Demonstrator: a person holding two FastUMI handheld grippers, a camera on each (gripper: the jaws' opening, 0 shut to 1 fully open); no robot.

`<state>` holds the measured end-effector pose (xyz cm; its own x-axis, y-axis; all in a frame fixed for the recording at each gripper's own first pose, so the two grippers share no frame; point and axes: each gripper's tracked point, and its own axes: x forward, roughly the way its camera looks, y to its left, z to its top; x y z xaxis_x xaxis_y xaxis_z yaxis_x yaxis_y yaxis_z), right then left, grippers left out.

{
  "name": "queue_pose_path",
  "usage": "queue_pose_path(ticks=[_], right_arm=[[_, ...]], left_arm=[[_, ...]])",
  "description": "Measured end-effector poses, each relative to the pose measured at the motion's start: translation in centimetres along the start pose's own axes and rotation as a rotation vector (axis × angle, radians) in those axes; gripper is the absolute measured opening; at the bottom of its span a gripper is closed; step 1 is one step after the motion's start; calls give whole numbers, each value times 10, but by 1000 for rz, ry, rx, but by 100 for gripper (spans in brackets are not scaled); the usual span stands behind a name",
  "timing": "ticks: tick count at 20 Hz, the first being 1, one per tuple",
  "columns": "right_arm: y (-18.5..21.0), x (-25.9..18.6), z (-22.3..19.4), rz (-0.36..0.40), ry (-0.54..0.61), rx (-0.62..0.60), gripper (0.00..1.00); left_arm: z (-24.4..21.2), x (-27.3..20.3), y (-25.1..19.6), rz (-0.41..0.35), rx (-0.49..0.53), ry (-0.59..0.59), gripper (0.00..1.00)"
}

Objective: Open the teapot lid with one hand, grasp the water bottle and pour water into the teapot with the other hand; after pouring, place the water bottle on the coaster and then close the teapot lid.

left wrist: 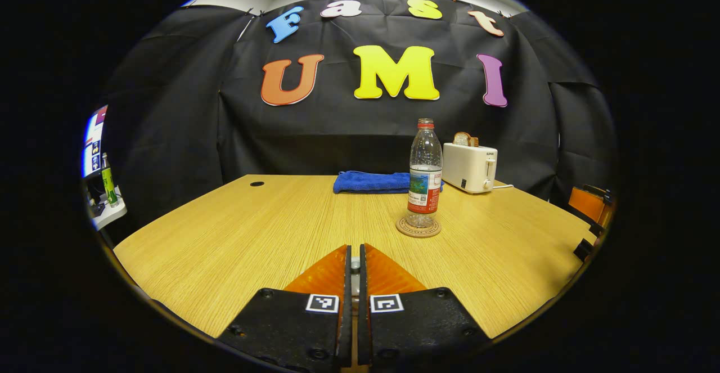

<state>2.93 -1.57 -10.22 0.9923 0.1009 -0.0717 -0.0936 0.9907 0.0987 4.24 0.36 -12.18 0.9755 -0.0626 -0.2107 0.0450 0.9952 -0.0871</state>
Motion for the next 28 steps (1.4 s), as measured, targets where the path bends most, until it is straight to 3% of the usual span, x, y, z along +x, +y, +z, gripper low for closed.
queue_pose_path(ticks=[1,2,6,13,14,18,22,25,26,27,28], right_arm=[[0,0,0,1,1,1,92],[0,-1,0,1,0,3,96],[0,-2,2,-2,-2,5,99],[1,-2,3,-22,9,-12,92],[1,-2,7,-27,3,-14,95],[3,-9,28,-49,-31,-38,95],[25,-20,49,-28,-62,-44,92],[46,-25,56,4,-47,-9,92],[51,-26,57,11,-42,6,96],[52,-25,59,6,-40,16,92],[54,-25,61,0,-44,16,96]], left_arm=[[1,0,1,7,3,-3,8],[4,-1,2,16,9,-12,15],[27,-15,13,68,15,-66,98],[92,-53,31,136,-3,-198,96],[100,-59,29,129,-7,-214,96],[119,-78,20,107,5,-264,96],[125,-88,11,105,28,-269,96],[122,-88,-10,63,57,-260,96],[122,-89,-14,58,70,-260,96],[122,-89,-14,59,82,-263,91],[123,-89,-16,57,93,-265,97]])
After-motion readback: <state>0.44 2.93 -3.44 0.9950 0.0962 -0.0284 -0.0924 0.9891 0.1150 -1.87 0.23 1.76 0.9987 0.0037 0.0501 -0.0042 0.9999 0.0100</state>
